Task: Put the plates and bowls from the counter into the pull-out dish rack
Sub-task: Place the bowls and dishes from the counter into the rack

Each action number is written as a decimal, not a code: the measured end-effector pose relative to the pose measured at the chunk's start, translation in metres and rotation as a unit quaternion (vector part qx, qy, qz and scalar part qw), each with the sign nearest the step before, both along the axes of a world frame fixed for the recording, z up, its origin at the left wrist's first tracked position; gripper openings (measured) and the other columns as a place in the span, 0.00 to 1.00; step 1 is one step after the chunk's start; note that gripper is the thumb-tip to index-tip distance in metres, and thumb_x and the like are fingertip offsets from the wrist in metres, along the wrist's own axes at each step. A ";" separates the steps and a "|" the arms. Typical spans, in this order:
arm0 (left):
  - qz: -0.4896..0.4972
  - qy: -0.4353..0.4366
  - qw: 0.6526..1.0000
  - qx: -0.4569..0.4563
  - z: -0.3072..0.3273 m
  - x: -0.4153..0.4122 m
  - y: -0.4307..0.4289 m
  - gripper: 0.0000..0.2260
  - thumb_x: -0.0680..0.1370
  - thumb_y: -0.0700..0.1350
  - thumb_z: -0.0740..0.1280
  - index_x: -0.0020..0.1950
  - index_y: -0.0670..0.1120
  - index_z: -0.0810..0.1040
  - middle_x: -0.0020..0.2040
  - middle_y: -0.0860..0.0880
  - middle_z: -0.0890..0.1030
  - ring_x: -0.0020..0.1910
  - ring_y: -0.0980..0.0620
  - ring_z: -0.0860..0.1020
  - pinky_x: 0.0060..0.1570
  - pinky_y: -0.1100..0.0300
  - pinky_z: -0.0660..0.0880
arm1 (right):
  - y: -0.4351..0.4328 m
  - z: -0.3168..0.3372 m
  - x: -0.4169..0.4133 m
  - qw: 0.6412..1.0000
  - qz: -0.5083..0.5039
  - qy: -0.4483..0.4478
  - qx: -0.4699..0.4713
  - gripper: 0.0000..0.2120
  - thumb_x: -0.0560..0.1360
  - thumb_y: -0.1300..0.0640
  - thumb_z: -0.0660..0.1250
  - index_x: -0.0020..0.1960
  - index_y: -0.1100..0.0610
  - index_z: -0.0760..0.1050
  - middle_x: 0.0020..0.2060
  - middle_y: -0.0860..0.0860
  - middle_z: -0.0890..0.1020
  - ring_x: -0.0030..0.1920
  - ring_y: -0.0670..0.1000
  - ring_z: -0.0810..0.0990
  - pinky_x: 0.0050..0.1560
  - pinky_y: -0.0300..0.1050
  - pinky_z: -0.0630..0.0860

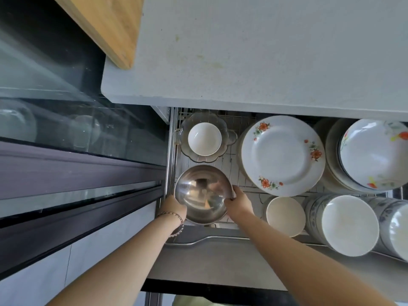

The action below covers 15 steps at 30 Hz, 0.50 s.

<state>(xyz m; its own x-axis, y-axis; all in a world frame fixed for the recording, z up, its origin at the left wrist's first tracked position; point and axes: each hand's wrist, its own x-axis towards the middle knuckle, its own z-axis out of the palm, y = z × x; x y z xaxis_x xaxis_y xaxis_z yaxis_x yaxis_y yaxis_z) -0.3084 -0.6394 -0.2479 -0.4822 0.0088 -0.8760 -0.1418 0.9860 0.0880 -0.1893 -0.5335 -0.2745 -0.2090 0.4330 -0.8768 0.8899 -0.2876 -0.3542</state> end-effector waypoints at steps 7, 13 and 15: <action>-0.171 -0.026 0.983 -0.058 0.004 0.002 -0.005 0.12 0.79 0.39 0.57 0.57 0.36 0.75 0.57 0.40 0.79 0.56 0.43 0.79 0.48 0.58 0.74 | -0.013 -0.017 -0.012 0.999 0.017 -0.007 -0.033 0.25 0.74 0.67 0.53 0.69 0.53 0.66 0.47 0.54 0.79 0.43 0.55 0.76 0.38 0.42 0.73; -0.206 -0.007 0.976 -0.065 0.005 -0.003 -0.002 0.16 0.80 0.44 0.56 0.55 0.37 0.79 0.39 0.43 0.77 0.42 0.45 0.77 0.41 0.59 0.71 | -0.008 -0.013 0.002 0.999 0.033 -0.017 -0.037 0.25 0.74 0.66 0.56 0.71 0.55 0.63 0.45 0.54 0.77 0.44 0.54 0.76 0.45 0.44 0.74; -0.203 -0.001 0.977 -0.067 0.006 -0.004 0.002 0.17 0.80 0.47 0.56 0.56 0.37 0.79 0.44 0.41 0.81 0.46 0.44 0.80 0.44 0.58 0.74 | -0.004 -0.012 0.007 0.998 0.037 -0.018 -0.040 0.25 0.75 0.64 0.58 0.71 0.55 0.63 0.44 0.53 0.77 0.43 0.54 0.76 0.47 0.45 0.75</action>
<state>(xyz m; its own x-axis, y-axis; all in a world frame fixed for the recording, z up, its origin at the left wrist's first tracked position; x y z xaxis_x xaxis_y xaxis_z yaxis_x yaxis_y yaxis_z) -0.3125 -0.6377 -0.2416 -0.4608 0.0844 -0.8835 0.2642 0.9634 -0.0458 -0.1828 -0.5379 -0.2861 -0.2055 0.3450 -0.9158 0.9219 -0.2460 -0.2995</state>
